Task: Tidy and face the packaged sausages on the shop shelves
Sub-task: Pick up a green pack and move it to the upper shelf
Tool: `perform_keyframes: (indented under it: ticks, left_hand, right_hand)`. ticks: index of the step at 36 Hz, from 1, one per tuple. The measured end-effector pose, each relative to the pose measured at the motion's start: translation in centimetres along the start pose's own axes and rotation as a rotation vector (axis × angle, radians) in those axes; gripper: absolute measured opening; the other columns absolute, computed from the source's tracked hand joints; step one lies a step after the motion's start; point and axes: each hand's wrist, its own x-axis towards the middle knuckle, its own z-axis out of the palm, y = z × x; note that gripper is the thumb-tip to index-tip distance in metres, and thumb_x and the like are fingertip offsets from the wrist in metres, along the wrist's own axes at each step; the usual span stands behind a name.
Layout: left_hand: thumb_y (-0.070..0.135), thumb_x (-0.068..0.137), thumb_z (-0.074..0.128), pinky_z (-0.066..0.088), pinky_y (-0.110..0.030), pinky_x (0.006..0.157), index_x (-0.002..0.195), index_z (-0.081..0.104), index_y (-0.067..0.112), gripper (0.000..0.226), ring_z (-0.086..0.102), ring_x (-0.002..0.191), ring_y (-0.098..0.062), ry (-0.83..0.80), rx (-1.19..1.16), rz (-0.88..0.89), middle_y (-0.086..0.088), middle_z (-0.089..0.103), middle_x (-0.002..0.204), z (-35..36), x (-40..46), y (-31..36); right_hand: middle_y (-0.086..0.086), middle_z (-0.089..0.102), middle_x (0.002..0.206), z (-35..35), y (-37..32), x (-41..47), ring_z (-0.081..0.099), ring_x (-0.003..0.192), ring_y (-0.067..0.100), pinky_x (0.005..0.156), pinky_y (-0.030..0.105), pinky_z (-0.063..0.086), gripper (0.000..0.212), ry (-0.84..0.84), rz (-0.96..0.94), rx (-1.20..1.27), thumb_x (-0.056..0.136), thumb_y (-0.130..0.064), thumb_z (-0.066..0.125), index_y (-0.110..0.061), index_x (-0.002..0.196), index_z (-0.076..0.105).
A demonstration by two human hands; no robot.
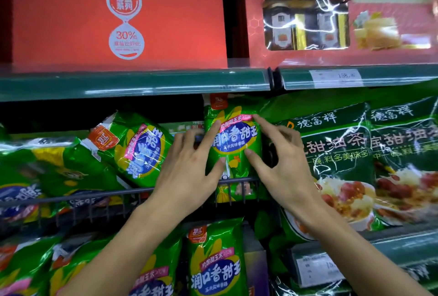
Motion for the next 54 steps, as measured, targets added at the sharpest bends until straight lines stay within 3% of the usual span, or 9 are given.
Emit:
perform_keyframes:
  ticks: [4, 12, 18, 24, 28, 31, 37, 42, 54]
  left_hand:
    - [0.056, 0.104, 0.035, 0.019, -0.046, 0.125, 0.155, -0.018, 0.055, 0.073, -0.003, 0.156, -0.018, -0.034, -0.024, 0.021, 0.007, -0.004, 0.168, 0.2, -0.3, 0.0]
    - [0.059, 0.104, 0.026, -0.003, -0.035, 0.121, 0.151, -0.027, 0.054, 0.071, -0.021, 0.156, -0.014, -0.041, 0.006, 0.016, 0.010, -0.023, 0.169, 0.6, -0.2, -0.3]
    - [0.065, 0.100, 0.028, 0.004, -0.038, 0.127, 0.161, -0.004, 0.048, 0.071, -0.012, 0.156, -0.009, 0.033, -0.032, 0.073, 0.017, -0.007, 0.170, 0.2, -0.8, -1.6]
    - [0.059, 0.103, 0.030, 0.012, -0.035, 0.126, 0.163, 0.017, 0.038, 0.065, 0.002, 0.157, -0.005, 0.075, 0.014, 0.116, 0.019, 0.009, 0.169, -1.3, -4.9, -5.2]
    - [0.049, 0.105, 0.040, 0.021, -0.030, 0.119, 0.160, 0.030, 0.029, 0.060, 0.017, 0.155, -0.010, 0.064, 0.043, 0.180, 0.011, 0.024, 0.166, -3.0, -7.2, -7.6]
    - [0.043, 0.105, 0.044, 0.045, -0.030, 0.108, 0.157, 0.039, 0.026, 0.055, 0.031, 0.151, -0.012, 0.035, 0.047, 0.279, 0.008, 0.034, 0.162, -3.7, -8.6, -8.6]
    - [0.035, 0.104, 0.050, 0.060, -0.031, 0.091, 0.153, 0.046, 0.023, 0.050, 0.035, 0.149, -0.010, 0.052, -0.013, 0.332, 0.008, 0.040, 0.160, -4.9, -10.2, -10.1]
    - [0.029, 0.105, 0.053, 0.052, -0.033, 0.106, 0.149, 0.054, 0.021, 0.044, 0.040, 0.147, -0.010, 0.079, -0.043, 0.384, 0.007, 0.048, 0.154, -5.4, -11.6, -12.0]
    - [0.018, 0.101, 0.062, 0.047, -0.036, 0.112, 0.139, 0.063, 0.014, 0.038, 0.050, 0.141, -0.013, 0.134, -0.169, 0.412, 0.003, 0.060, 0.144, -5.2, -12.5, -13.8]
  right_hand:
    - [-0.011, 0.023, 0.167, 0.6, -0.6, 0.5, 0.000, 0.155, 0.002, 0.125, 0.031, 0.013, 0.067, -0.094, -0.115, -0.174, 0.103, -0.056, 0.046, -0.037, 0.162, 0.020]
    - [-0.008, 0.003, 0.172, 1.2, -0.9, 2.1, -0.012, 0.155, 0.000, 0.121, 0.020, -0.005, 0.076, -0.153, -0.086, -0.221, 0.104, -0.057, 0.042, -0.025, 0.164, 0.009]
    - [-0.012, 0.012, 0.170, 0.6, -0.9, 1.3, 0.000, 0.156, 0.002, 0.126, 0.029, 0.007, 0.074, -0.108, -0.079, -0.143, 0.100, -0.057, 0.048, -0.032, 0.163, 0.019]
    - [0.000, 0.052, 0.146, 0.9, -2.9, -0.9, 0.043, 0.140, 0.016, 0.119, 0.023, 0.030, 0.048, 0.133, -0.330, -0.076, 0.097, -0.028, 0.065, -0.011, 0.141, 0.056]
    - [-0.004, 0.064, 0.131, 2.6, -4.9, -1.2, 0.058, 0.126, 0.012, 0.110, 0.026, 0.044, 0.042, 0.045, -0.416, 0.016, 0.093, -0.022, 0.067, -0.015, 0.135, 0.063]
    - [-0.004, 0.066, 0.130, 4.5, -6.6, -0.6, 0.061, 0.122, 0.012, 0.104, 0.032, 0.050, 0.042, -0.067, -0.375, 0.035, 0.095, -0.027, 0.065, -0.017, 0.135, 0.064]
    - [0.000, 0.066, 0.136, 7.6, -9.6, 1.8, 0.061, 0.123, 0.020, 0.104, 0.028, 0.044, 0.055, -0.289, -0.250, -0.119, 0.094, -0.035, 0.071, -0.019, 0.144, 0.056]
    - [0.007, 0.060, 0.141, 8.9, -11.5, 3.0, 0.055, 0.130, 0.028, 0.103, 0.036, 0.045, 0.072, -0.390, -0.146, -0.305, 0.092, -0.054, 0.068, -0.021, 0.152, 0.044]
    - [0.009, 0.057, 0.134, 9.5, -11.7, 4.8, 0.048, 0.131, 0.028, 0.109, 0.041, 0.044, 0.081, -0.495, 0.080, -0.201, 0.078, -0.051, 0.083, -0.014, 0.144, 0.053]
